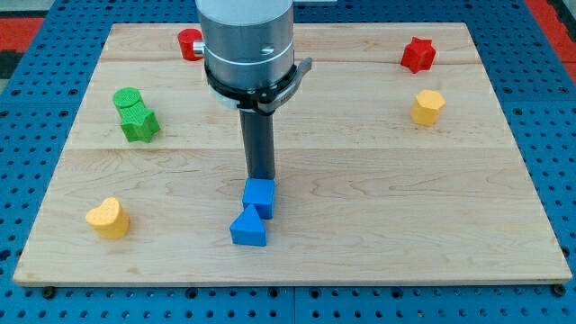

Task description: Push yellow heart in to yellow hexagon

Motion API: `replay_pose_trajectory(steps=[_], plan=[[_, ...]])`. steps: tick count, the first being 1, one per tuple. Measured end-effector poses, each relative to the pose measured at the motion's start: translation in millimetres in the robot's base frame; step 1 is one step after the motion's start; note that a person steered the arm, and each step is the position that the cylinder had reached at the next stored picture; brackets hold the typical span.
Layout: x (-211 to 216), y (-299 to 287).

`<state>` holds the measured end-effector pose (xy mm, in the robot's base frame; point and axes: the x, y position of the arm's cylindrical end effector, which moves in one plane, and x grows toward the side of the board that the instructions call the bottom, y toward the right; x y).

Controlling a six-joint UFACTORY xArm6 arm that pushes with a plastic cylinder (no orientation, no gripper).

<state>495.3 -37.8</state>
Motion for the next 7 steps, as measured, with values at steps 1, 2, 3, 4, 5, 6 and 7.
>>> replay_pose_trajectory(steps=[1,2,3,4,5,6,7], plan=[[-6.8,-19.9],[-15.8,-71.5],[7.3,-82.3],[41.3,-58.3],[75.7,-66.0],[102.9,-122.5],[105.3,-190.1]])
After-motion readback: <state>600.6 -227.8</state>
